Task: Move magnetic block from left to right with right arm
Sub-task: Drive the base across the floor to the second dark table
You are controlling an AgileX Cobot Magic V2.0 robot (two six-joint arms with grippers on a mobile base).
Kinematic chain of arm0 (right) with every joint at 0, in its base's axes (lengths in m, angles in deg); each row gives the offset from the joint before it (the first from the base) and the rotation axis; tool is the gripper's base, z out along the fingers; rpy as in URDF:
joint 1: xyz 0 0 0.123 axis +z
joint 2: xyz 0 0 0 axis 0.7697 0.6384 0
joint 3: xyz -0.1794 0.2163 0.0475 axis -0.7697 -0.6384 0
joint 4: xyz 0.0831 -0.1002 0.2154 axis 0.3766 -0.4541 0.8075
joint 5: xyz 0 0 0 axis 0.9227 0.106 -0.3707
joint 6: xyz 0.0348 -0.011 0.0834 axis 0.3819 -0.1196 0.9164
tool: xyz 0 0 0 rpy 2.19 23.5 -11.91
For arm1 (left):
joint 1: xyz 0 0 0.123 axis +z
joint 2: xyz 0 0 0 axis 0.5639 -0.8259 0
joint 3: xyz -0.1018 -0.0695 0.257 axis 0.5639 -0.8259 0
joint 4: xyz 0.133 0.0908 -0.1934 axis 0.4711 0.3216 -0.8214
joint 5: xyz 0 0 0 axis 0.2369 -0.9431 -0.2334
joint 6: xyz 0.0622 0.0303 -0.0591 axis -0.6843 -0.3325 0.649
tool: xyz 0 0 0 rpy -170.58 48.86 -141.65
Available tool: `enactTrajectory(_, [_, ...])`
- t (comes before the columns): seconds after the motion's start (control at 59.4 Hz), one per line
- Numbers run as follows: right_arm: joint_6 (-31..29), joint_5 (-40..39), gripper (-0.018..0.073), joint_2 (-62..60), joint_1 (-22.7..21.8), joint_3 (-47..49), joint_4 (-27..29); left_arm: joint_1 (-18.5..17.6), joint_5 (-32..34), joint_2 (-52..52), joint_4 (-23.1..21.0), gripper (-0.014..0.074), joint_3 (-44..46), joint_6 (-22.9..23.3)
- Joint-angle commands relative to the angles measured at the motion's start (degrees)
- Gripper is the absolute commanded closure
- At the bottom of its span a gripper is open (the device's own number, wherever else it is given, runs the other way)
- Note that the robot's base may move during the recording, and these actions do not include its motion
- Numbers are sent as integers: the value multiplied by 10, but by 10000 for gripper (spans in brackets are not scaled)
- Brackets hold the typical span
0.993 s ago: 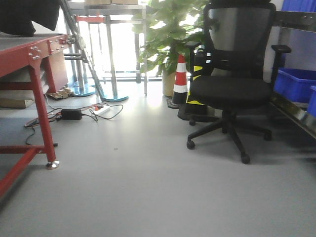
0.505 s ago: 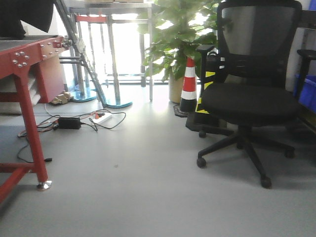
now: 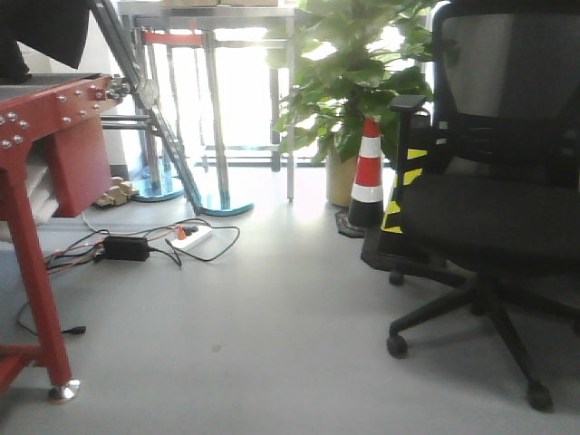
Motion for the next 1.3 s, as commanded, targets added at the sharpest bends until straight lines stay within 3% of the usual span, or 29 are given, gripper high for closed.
enactTrajectory(0.0, [-3,-50,403,10,-2,15,-5,-1,51,7,0,713,-6,2])
enactTrajectory(1.279, [-3,-50,403,10,-2,15,-5,-1,51,6,0,713,-6,2])
